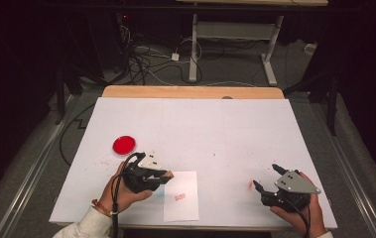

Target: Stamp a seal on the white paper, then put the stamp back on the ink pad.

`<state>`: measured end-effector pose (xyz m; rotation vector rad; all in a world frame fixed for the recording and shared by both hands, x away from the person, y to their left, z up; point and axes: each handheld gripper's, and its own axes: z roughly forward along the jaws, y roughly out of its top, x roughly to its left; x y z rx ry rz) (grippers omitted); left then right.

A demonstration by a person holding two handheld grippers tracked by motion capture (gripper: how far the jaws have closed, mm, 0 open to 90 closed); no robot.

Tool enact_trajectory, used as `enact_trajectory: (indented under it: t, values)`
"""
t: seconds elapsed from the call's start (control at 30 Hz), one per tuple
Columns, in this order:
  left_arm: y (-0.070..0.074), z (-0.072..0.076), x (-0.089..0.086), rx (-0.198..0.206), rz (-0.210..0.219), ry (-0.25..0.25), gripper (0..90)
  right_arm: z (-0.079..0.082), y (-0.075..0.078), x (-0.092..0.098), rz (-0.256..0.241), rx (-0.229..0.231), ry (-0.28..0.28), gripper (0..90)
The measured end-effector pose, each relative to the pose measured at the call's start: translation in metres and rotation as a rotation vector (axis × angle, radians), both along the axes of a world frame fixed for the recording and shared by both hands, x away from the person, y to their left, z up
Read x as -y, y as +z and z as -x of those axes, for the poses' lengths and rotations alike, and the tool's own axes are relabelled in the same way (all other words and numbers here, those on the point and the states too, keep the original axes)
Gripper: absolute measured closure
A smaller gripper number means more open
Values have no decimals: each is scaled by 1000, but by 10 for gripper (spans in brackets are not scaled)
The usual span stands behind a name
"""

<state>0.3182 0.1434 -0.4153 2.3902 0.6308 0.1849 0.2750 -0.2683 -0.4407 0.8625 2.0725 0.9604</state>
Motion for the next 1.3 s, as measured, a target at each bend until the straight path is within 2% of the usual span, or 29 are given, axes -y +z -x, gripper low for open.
enact_trajectory:
  t: [0.07, 0.47, 0.7, 0.93, 1.3]
  values:
    - [0, 0, -1, 9, -9, 9, 734, -1, 0, 1, -2, 1, 0, 239]
    - [1, -4, -11, 44, 3, 48, 734, -3, 0, 1, 3, 2, 4, 239]
    - [-1, -11, -20, 66, 34, 85, 733, -6, -2, 0, 7, -2, 7, 239]
    - [-3, -15, -25, 76, 34, 106, 734, -7, -2, -1, 6, -4, 7, 239]
    - [2, -17, -35, 99, 31, 151, 734, -7, -1, -2, 0, 1, 12, 238]
